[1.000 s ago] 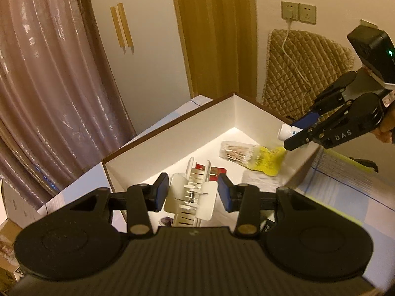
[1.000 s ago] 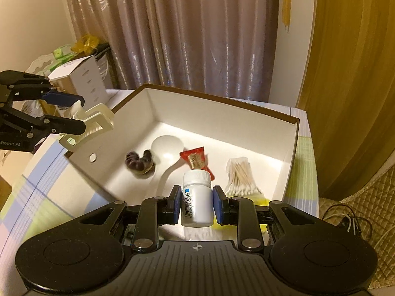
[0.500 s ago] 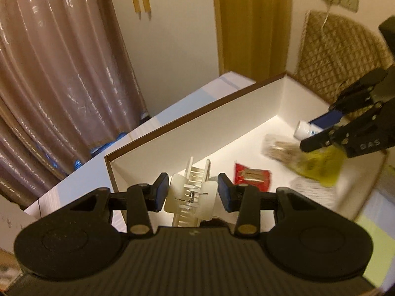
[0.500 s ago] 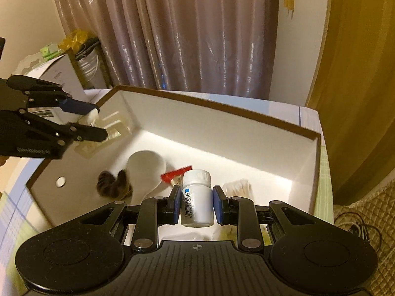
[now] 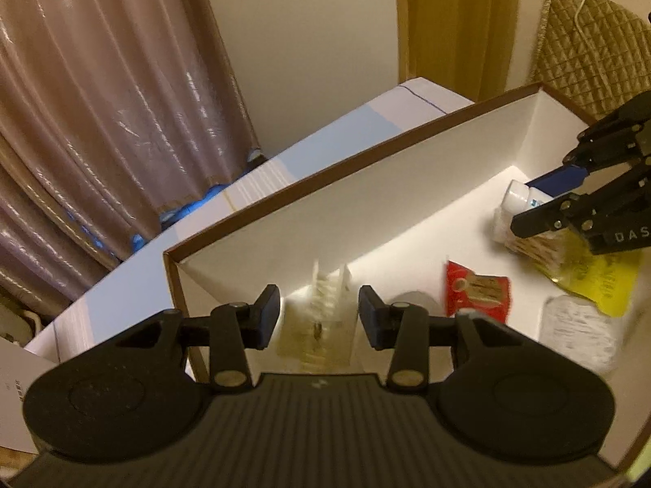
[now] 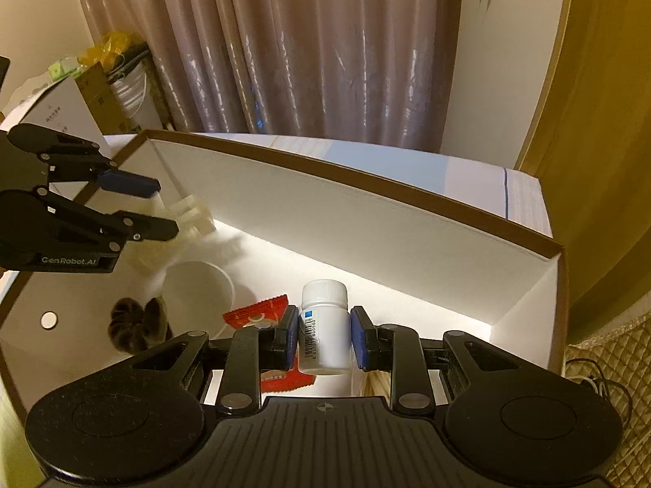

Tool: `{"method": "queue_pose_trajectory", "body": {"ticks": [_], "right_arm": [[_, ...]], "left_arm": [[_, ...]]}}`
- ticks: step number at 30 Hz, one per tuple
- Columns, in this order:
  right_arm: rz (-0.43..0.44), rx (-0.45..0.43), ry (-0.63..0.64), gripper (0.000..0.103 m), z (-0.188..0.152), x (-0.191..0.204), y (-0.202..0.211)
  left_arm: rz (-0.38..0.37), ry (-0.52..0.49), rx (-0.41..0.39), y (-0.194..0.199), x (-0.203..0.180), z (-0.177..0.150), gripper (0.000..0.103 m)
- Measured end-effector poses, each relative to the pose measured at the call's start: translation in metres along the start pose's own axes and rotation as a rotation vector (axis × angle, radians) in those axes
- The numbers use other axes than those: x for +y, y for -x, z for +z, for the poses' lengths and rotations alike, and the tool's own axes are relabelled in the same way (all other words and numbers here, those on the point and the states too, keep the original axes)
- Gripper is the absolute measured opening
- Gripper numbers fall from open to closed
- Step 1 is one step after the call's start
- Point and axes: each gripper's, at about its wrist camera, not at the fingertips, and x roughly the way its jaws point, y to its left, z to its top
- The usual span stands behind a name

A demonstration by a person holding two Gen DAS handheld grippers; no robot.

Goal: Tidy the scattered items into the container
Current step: 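Carry the clip in the left tool and pill bottle in the right tool into the box, then open the left tool on the clip while the right tool releases the pill bottle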

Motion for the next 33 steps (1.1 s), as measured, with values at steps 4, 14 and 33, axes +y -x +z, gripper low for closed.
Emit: {"method": "queue_pose_trajectory", "body": {"ticks": [4, 14, 33], "right_arm": [[-0.004, 0.007, 0.001, 0.03, 0.002, -0.002, -0.007], [-0.049, 0.017, 0.068, 0.039, 0.006, 0.008, -0.021], [-0.091, 0.073, 0.045, 0.095, -0.016, 0.015, 0.034]], "left_arm": [[-0.009, 0.003, -0.016, 0.002, 0.002, -0.002, 0.037], [-0.021, 0.035, -0.023, 0.009, 0.009, -0.001, 0.041], [-0.043, 0.093, -0.003, 0.042, -0.007, -0.008, 0.066]]}}
